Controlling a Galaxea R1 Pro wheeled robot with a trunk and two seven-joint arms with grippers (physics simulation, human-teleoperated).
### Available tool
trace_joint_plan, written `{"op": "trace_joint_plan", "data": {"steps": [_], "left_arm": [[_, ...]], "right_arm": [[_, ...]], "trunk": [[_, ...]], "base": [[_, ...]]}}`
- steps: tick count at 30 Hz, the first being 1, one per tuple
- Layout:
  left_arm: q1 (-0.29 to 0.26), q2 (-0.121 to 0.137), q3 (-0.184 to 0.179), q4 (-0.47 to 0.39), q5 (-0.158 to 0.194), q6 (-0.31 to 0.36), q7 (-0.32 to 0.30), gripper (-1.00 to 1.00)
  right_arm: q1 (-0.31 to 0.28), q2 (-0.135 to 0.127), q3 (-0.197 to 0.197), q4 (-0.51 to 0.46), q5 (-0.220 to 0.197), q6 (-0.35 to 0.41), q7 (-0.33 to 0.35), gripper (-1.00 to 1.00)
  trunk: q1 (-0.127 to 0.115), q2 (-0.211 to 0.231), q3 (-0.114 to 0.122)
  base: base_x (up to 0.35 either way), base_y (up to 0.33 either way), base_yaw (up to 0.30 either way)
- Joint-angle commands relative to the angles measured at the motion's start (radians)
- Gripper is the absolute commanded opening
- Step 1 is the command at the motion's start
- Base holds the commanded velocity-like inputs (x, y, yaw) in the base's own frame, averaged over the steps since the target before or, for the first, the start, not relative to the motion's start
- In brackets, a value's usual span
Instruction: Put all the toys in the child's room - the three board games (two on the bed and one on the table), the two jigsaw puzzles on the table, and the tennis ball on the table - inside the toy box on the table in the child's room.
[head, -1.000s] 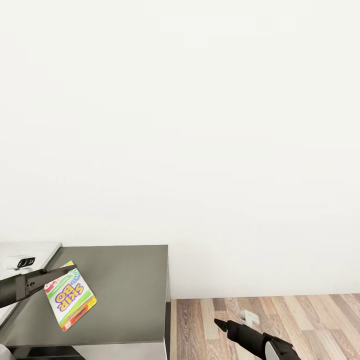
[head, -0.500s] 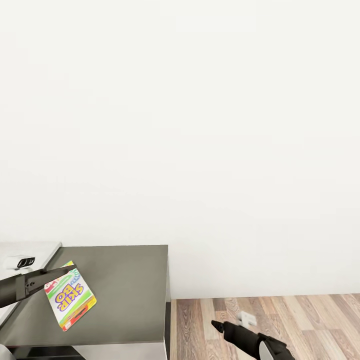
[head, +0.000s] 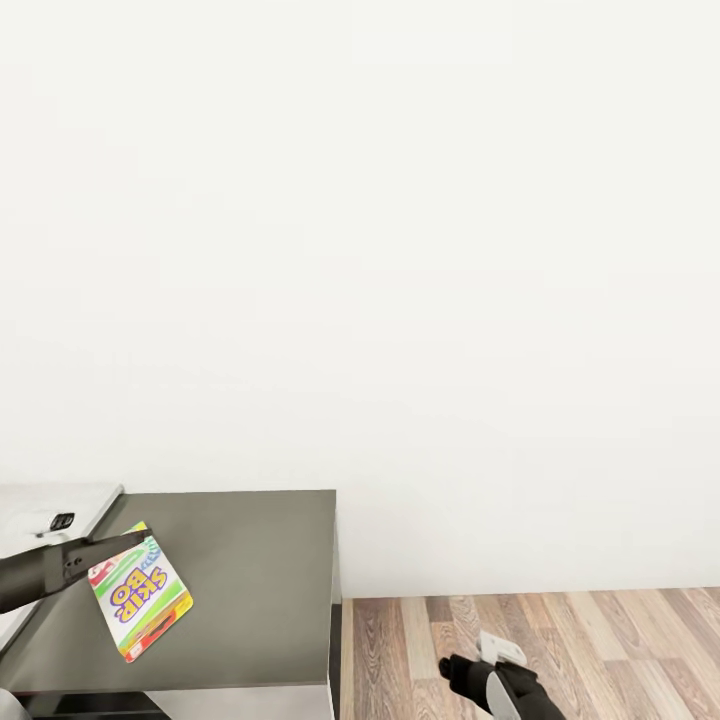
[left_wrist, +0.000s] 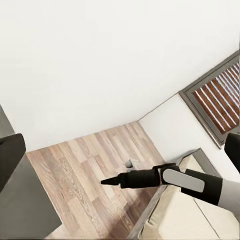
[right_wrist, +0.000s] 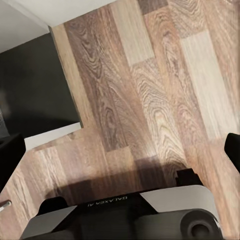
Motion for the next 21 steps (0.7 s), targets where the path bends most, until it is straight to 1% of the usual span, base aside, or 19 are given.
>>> {"op": "trace_joint_plan", "data": {"steps": [1,2,3,5,7,8,10,11,12,13,14,15,17,18,20,21], "left_arm": [[-0.002,0.0,0.0,0.0,0.001,0.011,0.015,1.0],[-0.004,0.0,-0.001,0.0,0.001,0.013,0.054,1.0],[-0.005,0.001,-0.001,0.0,0.001,0.014,0.074,1.0],[-0.009,0.0,-0.004,0.0,0.001,0.018,0.165,1.0],[-0.024,0.001,-0.01,0.001,-0.003,0.023,0.299,1.0],[-0.031,0.001,-0.013,0.003,-0.003,0.025,0.34,1.0],[-0.067,0.001,-0.038,0.022,-0.004,0.056,0.512,1.0],[-0.08,0.001,-0.047,0.031,-0.004,0.065,0.554,1.0],[-0.111,0.001,-0.07,0.056,-0.004,0.079,0.633,1.0],[-0.149,0.0,-0.098,0.09,-0.004,0.088,0.707,1.0],[-0.169,0.0,-0.113,0.111,-0.004,0.091,0.74,1.0],[-0.211,-0.002,-0.142,0.164,-0.003,0.095,0.801,1.0],[-0.302,-0.005,-0.189,0.309,-0.004,0.098,0.901,1.0],[-0.327,-0.007,-0.198,0.349,-0.004,0.097,0.921,1.0],[-0.426,-0.022,-0.22,0.503,-0.007,0.089,0.991,1.0],[-0.45,-0.026,-0.223,0.537,-0.007,0.085,1.007,1.0]], "right_arm": [[-0.001,0.001,-0.002,-0.003,-0.01,0.005,-0.006,1.0],[-0.001,-0.001,-0.001,-0.005,-0.01,0.004,-0.002,1.0],[0.0,-0.001,0.0,-0.006,-0.01,0.004,0.002,1.0],[0.0,-0.002,0.001,-0.009,-0.009,0.002,0.038,1.0],[0.0,-0.004,0.0,-0.011,-0.009,0.001,0.093,1.0],[0.0,-0.004,0.0,-0.011,-0.009,0.001,0.107,1.0],[0.0,-0.003,-0.001,-0.011,-0.008,0.0,0.145,1.0],[0.0,-0.002,-0.001,-0.011,-0.008,0.0,0.15,1.0],[0.0,-0.001,-0.001,-0.011,-0.008,0.001,0.156,1.0],[-0.001,0.0,-0.001,-0.011,-0.007,0.002,0.159,1.0],[-0.002,0.0,-0.001,-0.011,-0.007,0.002,0.16,1.0],[-0.003,0.0,-0.002,-0.011,-0.006,0.003,0.162,1.0],[-0.018,-0.005,-0.002,-0.011,-0.007,0.008,0.164,1.0],[-0.026,-0.006,-0.002,-0.011,-0.006,0.009,0.165,1.0],[-0.064,-0.011,-0.002,-0.005,-0.008,0.011,0.167,1.0],[-0.071,-0.012,-0.002,-0.004,-0.008,0.013,0.167,1.0]], "trunk": [[0.001,-0.002,-0.002],[0.001,-0.002,-0.002],[0.001,-0.002,-0.002],[0.001,-0.002,-0.002],[0.001,-0.002,-0.002],[0.001,-0.002,-0.002],[0.001,-0.002,-0.002],[0.001,-0.002,-0.002],[0.001,-0.002,-0.002],[0.001,-0.002,-0.002],[0.001,-0.002,-0.002],[0.001,-0.002,-0.002],[0.001,-0.002,-0.002],[0.001,-0.002,-0.002],[0.001,-0.002,-0.002],[0.001,-0.002,-0.002]], "base": [[0.0,0.0,0.0],[0.0,0.0,0.0],[0.0,0.0,0.0],[0.0,0.0,0.0],[0.0,0.0,0.0],[0.0,0.0,0.0],[0.0,0.0,0.0],[0.0,0.0,0.0],[0.0,0.0,0.0],[0.0,0.0,0.0],[0.0,0.0,0.0],[0.0,0.0,0.0],[0.0,0.0,0.0],[0.0,0.0,0.0],[0.0,0.0,0.0],[0.0,0.0,0.0]]}}
